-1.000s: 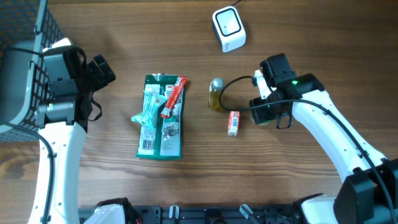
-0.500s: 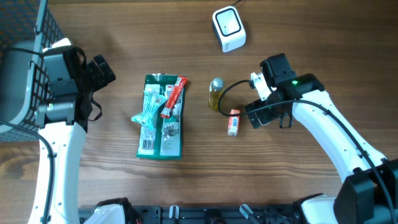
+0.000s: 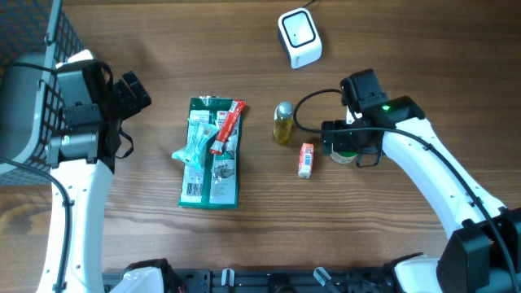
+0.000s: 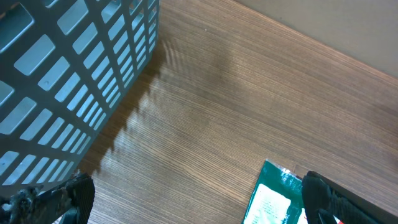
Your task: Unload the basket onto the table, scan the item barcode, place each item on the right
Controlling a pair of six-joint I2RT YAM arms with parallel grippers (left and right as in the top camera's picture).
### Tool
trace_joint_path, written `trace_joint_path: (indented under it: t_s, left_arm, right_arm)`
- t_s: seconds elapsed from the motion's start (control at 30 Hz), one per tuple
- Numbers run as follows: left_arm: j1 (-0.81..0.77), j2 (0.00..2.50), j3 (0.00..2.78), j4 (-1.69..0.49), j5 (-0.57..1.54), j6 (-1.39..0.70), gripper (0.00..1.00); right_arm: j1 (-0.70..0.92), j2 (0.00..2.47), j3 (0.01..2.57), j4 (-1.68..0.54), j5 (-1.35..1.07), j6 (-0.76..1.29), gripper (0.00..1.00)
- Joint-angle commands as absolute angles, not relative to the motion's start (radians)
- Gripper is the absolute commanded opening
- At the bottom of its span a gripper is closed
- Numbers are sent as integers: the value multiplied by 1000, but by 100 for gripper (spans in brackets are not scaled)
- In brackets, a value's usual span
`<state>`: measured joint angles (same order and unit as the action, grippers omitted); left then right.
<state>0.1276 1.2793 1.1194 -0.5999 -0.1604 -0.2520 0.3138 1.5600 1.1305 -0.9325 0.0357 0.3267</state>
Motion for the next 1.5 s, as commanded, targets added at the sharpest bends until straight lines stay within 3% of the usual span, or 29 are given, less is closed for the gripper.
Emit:
trace_joint_path:
  t_s: [0.0, 0.33, 0.47, 0.53, 0.73, 0.8, 0.97, 1.0, 1.07, 1.3, 1.47]
  left_arm:
    - [134, 1283, 1127, -596, -170, -240, 100]
    - [134, 1283, 1127, -596, -170, -240, 100]
    - [134, 1283, 1127, -596, -170, -240, 100]
    - [134, 1283, 1127, -596, -170, -240, 100]
    - [134, 1283, 1127, -596, -170, -240, 100]
    - [134, 1283, 1127, -596, -170, -240, 100]
    - [134, 1283, 1127, -596, -170, -240, 100]
    - [134, 1283, 1127, -596, -170, -240, 100]
    - [134, 1283, 1127, -596, -170, -240, 100]
    - [134, 1283, 1127, -596, -170, -240, 100]
    - [134, 1283, 1127, -596, -170, -240, 100]
  right_arm:
    - [317, 1569, 1098, -911, 84, 454, 100]
    - [317, 1569, 1033, -810, 89, 451, 99]
    - [317, 1569, 1033, -801, 89, 447, 79]
    - [317, 1569, 1033, -805, 89, 447, 64]
    - [317, 1569, 1033, -803, 89, 415, 41]
    - [317, 1569, 1033, -796, 89, 358, 39]
    - [316, 1569, 1033, -794, 89, 192, 53]
    - [316, 1569, 1033, -793, 89, 184, 63]
    - [317, 1569, 1033, -790, 85, 187, 98]
    - [317, 1569, 1033, -741, 84, 361, 100]
    - [317, 1574, 1032, -734, 86, 349, 100]
